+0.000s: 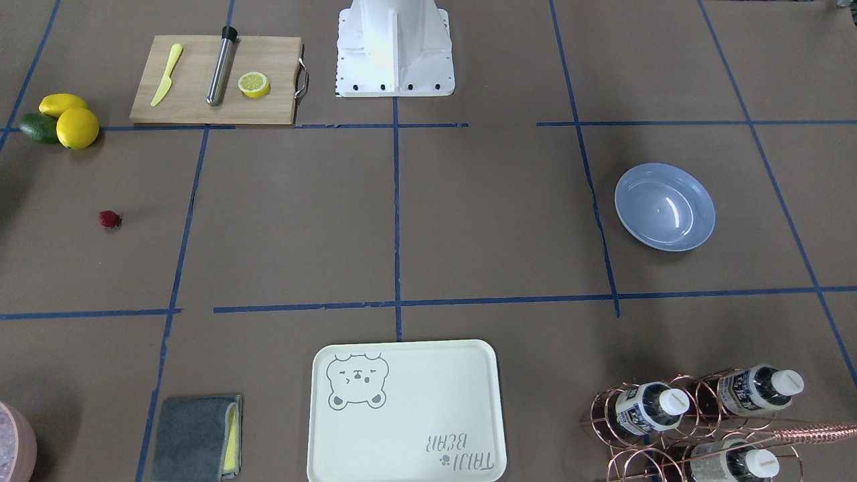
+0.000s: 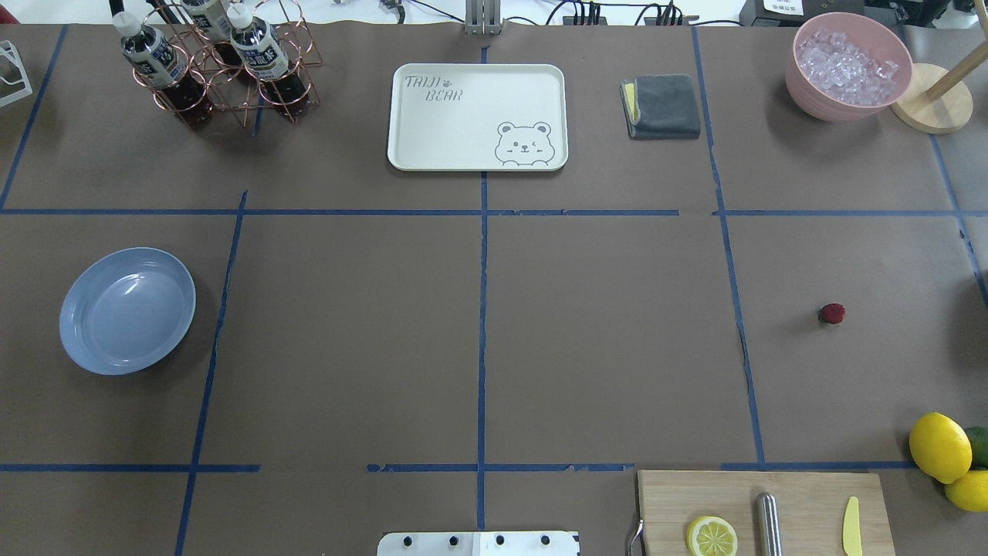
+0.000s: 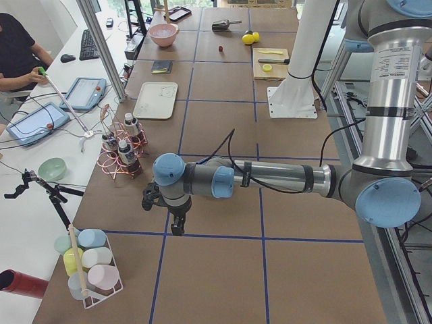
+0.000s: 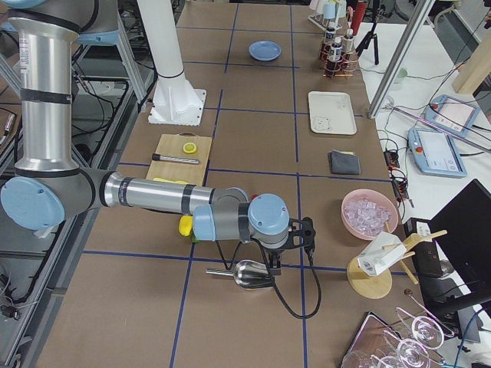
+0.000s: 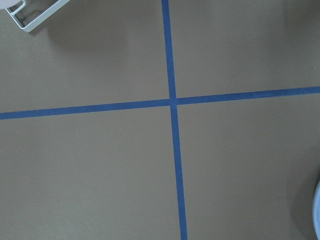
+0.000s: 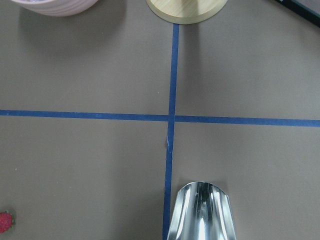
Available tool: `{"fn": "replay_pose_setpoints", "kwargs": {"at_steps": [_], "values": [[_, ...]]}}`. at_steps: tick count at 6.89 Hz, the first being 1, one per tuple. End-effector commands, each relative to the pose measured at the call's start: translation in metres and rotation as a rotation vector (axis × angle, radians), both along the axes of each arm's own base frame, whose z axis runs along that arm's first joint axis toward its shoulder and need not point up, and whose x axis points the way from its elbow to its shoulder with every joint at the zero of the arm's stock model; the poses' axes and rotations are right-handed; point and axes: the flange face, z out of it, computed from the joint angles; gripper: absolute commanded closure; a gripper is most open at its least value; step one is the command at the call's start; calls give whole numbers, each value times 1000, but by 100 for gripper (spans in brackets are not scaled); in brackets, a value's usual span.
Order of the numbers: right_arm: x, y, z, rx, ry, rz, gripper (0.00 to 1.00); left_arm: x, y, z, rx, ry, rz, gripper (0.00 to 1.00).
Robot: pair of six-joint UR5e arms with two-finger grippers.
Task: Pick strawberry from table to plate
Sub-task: 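Move the left gripper toward the light blue plate's rim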
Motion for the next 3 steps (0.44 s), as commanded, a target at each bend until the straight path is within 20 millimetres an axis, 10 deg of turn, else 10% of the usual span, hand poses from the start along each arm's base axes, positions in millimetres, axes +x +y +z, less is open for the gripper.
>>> {"fn": "replay_pose_setpoints", "kwargs": {"at_steps": [1, 3], "values": [[1, -2, -4, 7, 6, 2, 0, 0, -1, -1, 6, 1, 0, 0], [0, -3, -7, 16, 5, 0, 0, 1, -3, -16, -6, 14, -45, 0]]}}
